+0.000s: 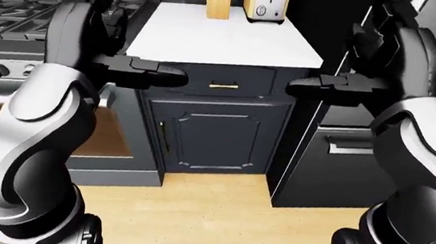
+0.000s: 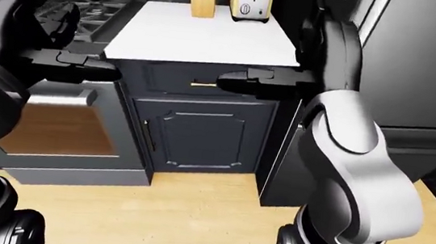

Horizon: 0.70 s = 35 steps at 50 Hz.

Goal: Push down the lever of the toaster to turn it on.

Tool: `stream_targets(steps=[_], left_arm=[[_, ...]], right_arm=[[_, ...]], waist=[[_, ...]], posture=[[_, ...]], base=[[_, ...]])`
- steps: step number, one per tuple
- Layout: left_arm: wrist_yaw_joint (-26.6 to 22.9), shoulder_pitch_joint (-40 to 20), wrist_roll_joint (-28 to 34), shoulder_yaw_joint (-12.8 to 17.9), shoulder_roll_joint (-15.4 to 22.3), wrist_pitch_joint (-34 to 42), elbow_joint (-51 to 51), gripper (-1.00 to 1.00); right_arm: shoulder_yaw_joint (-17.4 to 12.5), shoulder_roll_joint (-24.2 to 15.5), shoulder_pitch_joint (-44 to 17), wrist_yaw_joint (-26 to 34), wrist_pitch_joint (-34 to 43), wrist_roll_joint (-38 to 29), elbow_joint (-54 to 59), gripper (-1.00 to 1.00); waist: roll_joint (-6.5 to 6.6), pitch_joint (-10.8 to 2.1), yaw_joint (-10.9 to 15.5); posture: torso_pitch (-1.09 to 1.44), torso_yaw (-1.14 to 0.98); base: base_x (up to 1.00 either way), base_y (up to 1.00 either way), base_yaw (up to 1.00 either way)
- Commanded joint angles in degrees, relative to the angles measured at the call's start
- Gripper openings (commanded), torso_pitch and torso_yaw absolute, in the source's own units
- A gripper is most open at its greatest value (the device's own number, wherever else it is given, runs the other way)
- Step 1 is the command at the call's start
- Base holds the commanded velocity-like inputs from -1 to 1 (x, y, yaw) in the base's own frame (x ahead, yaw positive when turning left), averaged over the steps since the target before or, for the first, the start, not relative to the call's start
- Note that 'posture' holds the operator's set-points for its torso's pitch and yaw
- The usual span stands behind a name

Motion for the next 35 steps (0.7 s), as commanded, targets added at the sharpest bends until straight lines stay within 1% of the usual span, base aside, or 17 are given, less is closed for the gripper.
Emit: stream_targets(steps=[1,2,3,5,7,13,15,16,17,19,21,25,27,29,30,32,35], left_arm=[[0.35,-1.25,0.52,1.01,0.72,-1.43,-0.96,1.0],[0.29,-1.12,0.51,1.02,0.73,-1.51,-1.02,1.0],[0.27,-1.06,0.51,1.02,0.71,-1.54,-1.03,1.0],[0.34,-1.14,0.38,1.09,0.67,-1.21,-1.33,1.0],[0.38,-1.05,0.35,1.08,0.67,-1.1,-1.48,1.0],[0.29,-0.95,0.47,0.98,0.69,-1.42,-1.31,1.0],[0.19,-0.87,0.57,0.84,0.67,-1.65,-1.2,1.0],[0.11,-0.74,0.71,0.7,0.64,-1.93,-0.99,1.0],[0.15,-0.83,0.73,0.64,0.57,-1.82,-1.03,1.0],[0.21,-0.95,0.83,0.48,0.43,-1.61,-1.13,1.0],[0.17,-1.03,0.95,0.35,0.34,-1.53,-1.11,1.0],[0.0,-1.28,0.93,0.67,0.44,-1.11,-1.24,1.0],[-0.07,-1.3,0.83,0.81,0.47,-0.9,-1.4,1.0],[-0.15,-1.3,0.79,0.99,0.58,-0.84,-1.42,1.0],[-0.12,-1.36,0.75,1.04,0.59,-0.74,-1.5,1.0],[-0.11,-1.23,0.79,0.99,0.58,-0.84,-1.48,1.0],[-0.12,-1.2,0.8,0.94,0.55,-0.95,-1.47,1.0]], right_arm=[[0.14,-0.12,-1.11,0.1,-1.67,0.35,-0.65,1.0],[0.19,-0.12,-1.04,0.06,-1.63,0.39,-0.75,1.0],[0.24,-0.14,-1.04,-0.01,-1.61,0.39,-0.77,1.0],[0.3,-0.09,-1.05,-0.13,-1.42,0.47,-1.02,1.0],[0.31,-0.2,-0.82,-0.1,-1.56,0.46,-1.1,1.0],[0.44,-0.2,-0.54,-0.05,-1.96,0.45,-0.76,1.0],[0.45,-0.24,-0.55,-0.05,-2.03,0.4,-0.57,1.0],[0.36,-0.21,-0.78,-0.11,-1.73,0.45,-0.64,1.0],[0.37,-0.26,-0.8,-0.11,-1.74,0.45,-0.65,1.0],[0.23,-0.4,-0.84,-0.01,-1.74,0.5,-0.66,1.0],[0.12,-0.45,-1.12,-0.08,-1.39,0.59,-0.74,1.0],[0.23,-0.41,-1.36,-0.21,-1.04,0.69,-0.9,1.0],[0.24,-0.41,-1.34,-0.23,-0.97,0.71,-1.02,1.0],[0.24,-0.29,-1.61,-0.39,-0.46,0.81,-1.3,1.0],[0.28,-0.29,-1.58,-0.38,-0.42,0.82,-1.36,1.0],[0.26,-0.27,-1.59,-0.4,-0.35,0.84,-1.43,1.0],[0.27,-0.26,-1.49,-0.37,-0.46,0.84,-1.46,1.0]], waist=[[0.75,-0.8,0.04],[3.59,-1.54,-0.07],[2.73,-1.63,0.24],[2.64,-1.31,0.37],[1.38,-1.73,0.76],[-1.94,-0.77,1.27],[-4.28,-0.87,1.56],[-6.26,-1.69,1.61],[-5.02,-1.15,1.28],[-5.03,-0.63,1.51],[-4.04,-0.98,1.27],[-1.92,-0.49,0.92],[-0.07,-0.63,0.39],[3.37,-1.58,-0.06],[2.43,-1.57,0.33],[2.84,-0.83,0.3],[1.41,-1.31,0.9]], posture=[[0.0,0.0],[0.0,0.0],[0.0,0.0],[0.0,0.0],[0.0,0.0],[0.0,0.0],[0.0,0.0],[0.0,0.0],[0.0,0.0],[0.0,0.0],[0.0,0.0],[0.0,0.0],[0.0,0.0],[0.0,0.0],[0.0,0.0],[0.0,0.0],[0.0,0.0]], base=[[0.12,0.0,0.0],[0.13,0.0,0.0],[0.14,0.0,0.0],[0.13,0.0,0.0],[0.14,0.0,0.0],[0.17,0.0,0.0],[0.23,0.0,0.0],[0.27,0.0,0.0],[0.3,0.0,0.0],[0.31,0.0,0.0],[0.31,0.0,0.0],[0.31,0.0,0.0],[0.31,0.0,0.0],[0.31,0.0,0.0],[0.31,0.0,0.0],[0.32,0.0,0.0],[0.32,0.0,0.0]])
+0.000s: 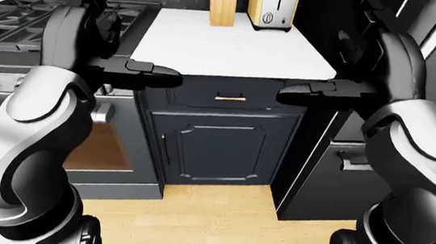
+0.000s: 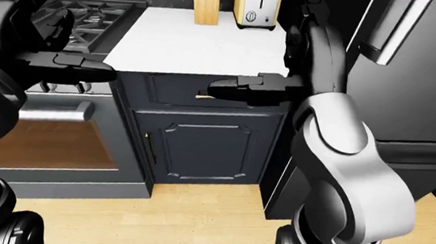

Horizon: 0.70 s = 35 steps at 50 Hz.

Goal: Push down the lever of the toaster to turn it on.

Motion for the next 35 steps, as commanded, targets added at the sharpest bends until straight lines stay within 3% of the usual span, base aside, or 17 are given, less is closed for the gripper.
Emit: stream_targets(steps=[1,5,7,8,9,10,11,13,18,21,22,23,24,27,31,33,35], left_arm=[[-0.33,-1.86,-0.28,0.0,0.41,-2.32,-1.58,1.0],[-0.19,-1.7,-0.01,-0.2,0.3,-2.56,-1.46,1.0],[-0.1,-2.02,-0.1,0.07,0.35,-2.18,-1.55,1.0],[0.06,-2.23,-0.15,0.06,0.3,-1.91,-1.7,1.0],[0.11,-2.17,-0.13,-0.01,0.24,-1.95,-1.72,1.0],[0.08,-2.11,-0.1,-0.06,0.25,-2.07,-1.67,1.0],[0.08,-2.18,-0.09,-0.09,0.26,-2.07,-1.6,1.0],[-0.02,-2.09,-0.06,-0.11,0.3,-2.27,-1.51,1.0],[-0.42,-1.89,0.22,-0.21,0.47,-2.96,-0.85,1.0],[-0.49,-1.98,0.27,-0.12,0.53,-2.98,-0.75,1.0],[-0.52,-1.82,0.32,-0.16,0.48,-3.17,-0.72,1.0],[-0.59,-1.62,0.43,-0.26,0.47,-3.42,-0.66,1.0],[-0.51,-1.7,0.39,-0.24,0.4,-3.2,-0.83,1.0],[-0.42,-1.73,0.36,-0.18,0.3,-2.92,-1.08,1.0],[-0.58,-1.27,0.44,-0.09,0.27,-3.23,-1.16,1.0],[-0.45,-1.42,0.29,-0.04,0.22,-2.69,-1.63,1.0],[-0.41,-1.29,0.31,-0.07,0.15,-2.69,-1.75,1.0]], right_arm=[[-1.12,-0.72,-1.68,-0.47,-2.24,-0.8,-1.23,1.0],[-1.23,-0.88,-1.51,-0.29,-2.36,-0.74,-1.22,1.0],[-1.39,-1.01,-1.54,-0.2,-2.49,-0.72,-1.04,1.0],[-1.43,-1.05,-1.51,-0.16,-2.54,-0.69,-1.03,1.0],[-1.43,-1.08,-1.55,-0.16,-2.52,-0.67,-1.01,1.0],[-1.37,-1.07,-1.38,-0.11,-2.8,-0.69,-0.91,1.0],[-1.31,-1.09,-1.37,-0.1,-2.93,-0.7,-0.82,1.0],[-1.29,-1.08,-1.52,-0.15,-2.86,-0.7,-0.75,1.0],[-1.02,-1.03,-1.55,-0.21,-3.4,-0.86,-0.21,1.0],[-0.85,-0.88,-1.63,-0.35,-3.35,-0.93,-0.22,1.0],[-0.85,-0.84,-1.7,-0.37,-3.18,-0.91,-0.31,1.0],[-0.91,-0.87,-1.55,-0.3,-3.32,-0.93,-0.31,1.0],[-1.04,-0.91,-1.55,-0.24,-3.23,-0.87,-0.42,1.0],[-1.0,-0.88,-1.3,-0.22,-3.29,-0.86,-0.61,1.0],[-0.91,-0.74,-0.99,-0.23,-3.16,-0.87,-0.94,1.0],[-1.05,-0.7,-1.28,-0.31,-2.5,-0.77,-1.34,1.0],[-1.13,-0.78,-0.96,-0.15,-2.83,-0.79,-1.27,1.0]], waist=[[0.09,-1.12,-0.23],[-2.24,-0.9,0.39],[-4.54,-1.45,0.75],[-6.58,-2.21,0.79],[-4.7,-1.41,0.17],[-5.79,-0.99,0.48],[-5.81,-0.91,0.19],[-5.05,-1.27,-0.17],[-2.39,-0.5,-0.83],[1.23,-1.57,-1.49],[3.05,-3.31,-1.63],[1.24,-1.35,-0.84],[2.23,-0.65,-1.31],[1.07,-1.4,-0.53],[-0.91,-1.07,0.02],[-2.33,-1.15,0.42],[-4.7,-1.71,0.78]], posture=[[0.0,0.0],[0.0,0.0],[0.0,0.0],[0.0,0.0],[0.0,0.0],[0.0,0.0],[0.0,0.0],[0.0,0.0],[0.0,0.0],[0.0,0.0],[0.0,0.0],[0.0,0.0],[0.0,0.0],[0.0,0.0],[0.0,0.0],[0.0,0.0],[0.0,0.0]], base=[[0.32,0.0,0.0],[0.32,0.0,0.0],[0.31,0.0,0.0],[0.32,0.0,0.0],[0.32,0.0,0.0],[0.31,0.0,0.0],[0.31,0.0,0.0],[0.31,0.0,0.0],[0.32,0.0,0.0],[0.32,0.0,0.0],[0.32,0.0,0.0],[0.33,0.0,0.0],[0.32,0.0,0.0],[0.32,0.0,0.0],[0.32,0.0,0.0],[0.32,0.0,0.0],[0.32,0.0,0.0]])
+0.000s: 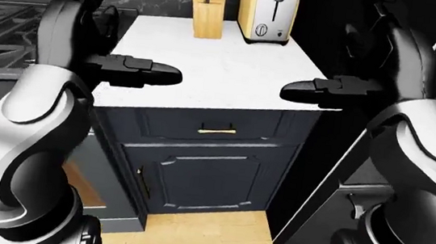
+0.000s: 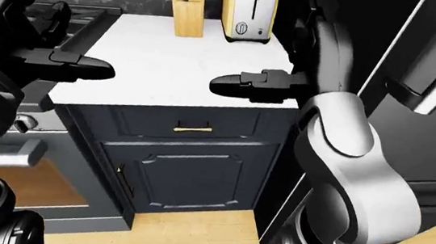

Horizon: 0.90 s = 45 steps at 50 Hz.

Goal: Push down the lever of the toaster to turn it on.

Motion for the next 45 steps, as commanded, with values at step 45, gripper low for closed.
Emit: stream_targets(steps=[45], left_arm=[[-0.34,-1.15,0.72,-0.91,-0.76,-1.15,-1.13,1.0]], right_arm=[[0.22,-0.1,-0.28,1.8,-1.68,-3.7,-0.11,1.0]], waist=[[4.75,-2.06,0.17]], posture=[[0.0,0.0]], base=[[0.16,0.0,0.16]])
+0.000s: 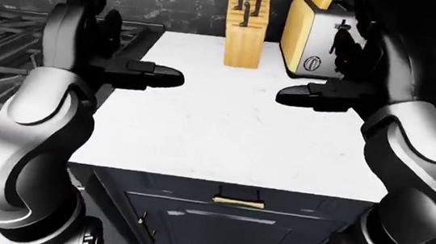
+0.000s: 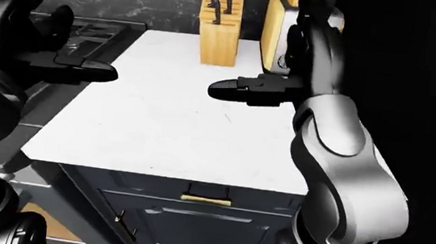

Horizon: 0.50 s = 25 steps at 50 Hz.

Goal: Push down the lever of the toaster to turn it on.

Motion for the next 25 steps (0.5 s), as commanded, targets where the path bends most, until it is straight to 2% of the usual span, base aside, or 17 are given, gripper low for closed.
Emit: stream_targets(steps=[1,2,3,4,5,6,8,10,13,14,16,17,18,19,20,22,25], left_arm=[[-0.2,-1.42,-0.13,-0.5,0.01,-1.55,-1.1,1.0],[-0.26,-1.34,-0.1,-0.5,-0.01,-1.56,-1.17,1.0],[-0.31,-1.25,-0.02,-0.51,-0.05,-1.67,-1.13,1.0],[-0.29,-1.22,0.04,-0.53,-0.12,-1.65,-1.19,1.0],[-0.3,-1.27,0.07,-0.53,-0.13,-1.61,-1.19,1.0],[-0.28,-1.46,0.05,-0.5,-0.15,-1.41,-1.24,1.0],[-0.32,-1.46,0.16,-0.57,-0.17,-1.49,-1.12,1.0],[-0.5,-1.35,0.29,-0.58,-0.12,-1.81,-0.87,1.0],[-0.68,-1.73,0.29,-0.47,0.03,-1.74,-0.49,1.0],[-0.74,-1.93,0.31,-0.43,0.12,-1.75,-0.22,1.0],[-0.89,-2.26,0.28,-0.34,0.3,-1.74,0.15,1.0],[-1.03,-2.44,0.21,-0.21,0.47,-1.72,0.36,1.0],[-1.05,-2.54,0.17,-0.13,0.56,-1.65,0.43,1.0],[-1.06,-2.82,0.02,0.1,0.7,-1.39,0.44,1.0],[-1.03,-2.93,-0.07,0.16,0.75,-1.28,0.42,1.0],[-0.94,-2.85,-0.16,0.16,0.76,-1.33,0.4,1.0],[-0.93,-2.7,-0.41,0.38,0.87,-1.29,0.19,1.0]], right_arm=[[-1.09,-0.72,-1.36,-0.23,-1.24,-0.74,-0.87,1.0],[-1.11,-0.65,-1.17,-0.25,-1.68,-0.93,-0.64,1.0],[-0.81,-0.8,-0.95,-0.18,-1.84,-1.18,-0.59,1.0],[-0.58,-0.87,-0.54,-0.02,-2.47,-1.48,-0.31,1.0],[-0.65,-0.79,-0.6,0.06,-2.45,-1.56,-0.29,1.0],[-0.81,-0.87,-0.76,0.08,-2.29,-1.76,-0.26,1.0],[-0.92,-0.87,-0.86,0.14,-2.38,-2.03,0.05,1.0],[-0.83,-0.77,-1.26,0.02,-1.91,-2.24,0.16,1.0],[-0.68,-0.51,-1.95,-0.17,-1.58,-2.63,0.36,1.0],[-0.84,-0.53,-2.36,-0.19,-1.17,-2.67,0.53,1.0],[-0.92,-0.54,-2.93,-0.25,-0.67,-2.67,0.71,1.0],[-1.06,-0.43,-3.3,-0.35,-0.46,-2.66,0.81,1.0],[-1.07,-0.39,-3.32,-0.39,-0.53,-2.68,0.92,1.0],[-1.03,-0.36,-3.5,-0.44,-0.28,-2.65,0.9,1.0],[-1.12,-0.32,-3.71,-0.47,-0.05,-2.59,0.88,1.0],[-1.06,-0.27,-3.65,-0.49,-0.09,-2.55,0.82,1.0],[-0.9,-0.16,-3.54,-0.57,0.04,-2.57,0.61,1.0]], waist=[[-0.33,-0.81,-0.35],[-0.75,-0.45,-1.88],[-2.01,0.34,-0.87],[-1.95,1.27,-0.65],[-2.97,1.23,-0.5],[-4.63,0.62,-0.41],[-3.16,0.67,-0.68],[-2.86,0.52,-1.29],[-0.88,1.02,-2.06],[-0.83,1.12,-1.98],[-0.79,0.69,-2.15],[-0.7,-0.65,-1.97],[-0.2,-0.27,-2.13],[1.18,-0.13,-2.39],[2.19,-0.66,-2.62],[2.6,-1.05,-2.72],[1.83,-0.47,-2.6]], posture=[[0.0,0.0],[0.0,0.0],[0.0,0.0],[0.0,0.0],[0.0,0.0],[0.0,0.0],[0.0,0.0],[0.0,0.0],[0.0,0.0],[0.0,0.0],[0.0,0.0],[0.0,0.0],[0.0,0.0],[0.0,0.0],[0.0,0.0],[0.0,0.0],[0.0,0.0]], base=[[0.0,0.0,1.0],[0.0,0.13,0.0],[0.0,0.0,0.0],[0.0,0.0,0.0],[0.0,0.0,0.0],[0.0,0.0,0.0],[0.0,0.0,0.0],[0.0,0.0,0.0],[0.0,0.0,0.0],[0.0,0.0,0.0],[0.0,0.0,0.0],[0.0,-0.24,0.0],[0.0,-0.34,0.0],[0.0,-0.41,0.0],[0.0,-0.43,0.0],[0.02,-0.57,0.0],[0.03,-0.58,0.0]])
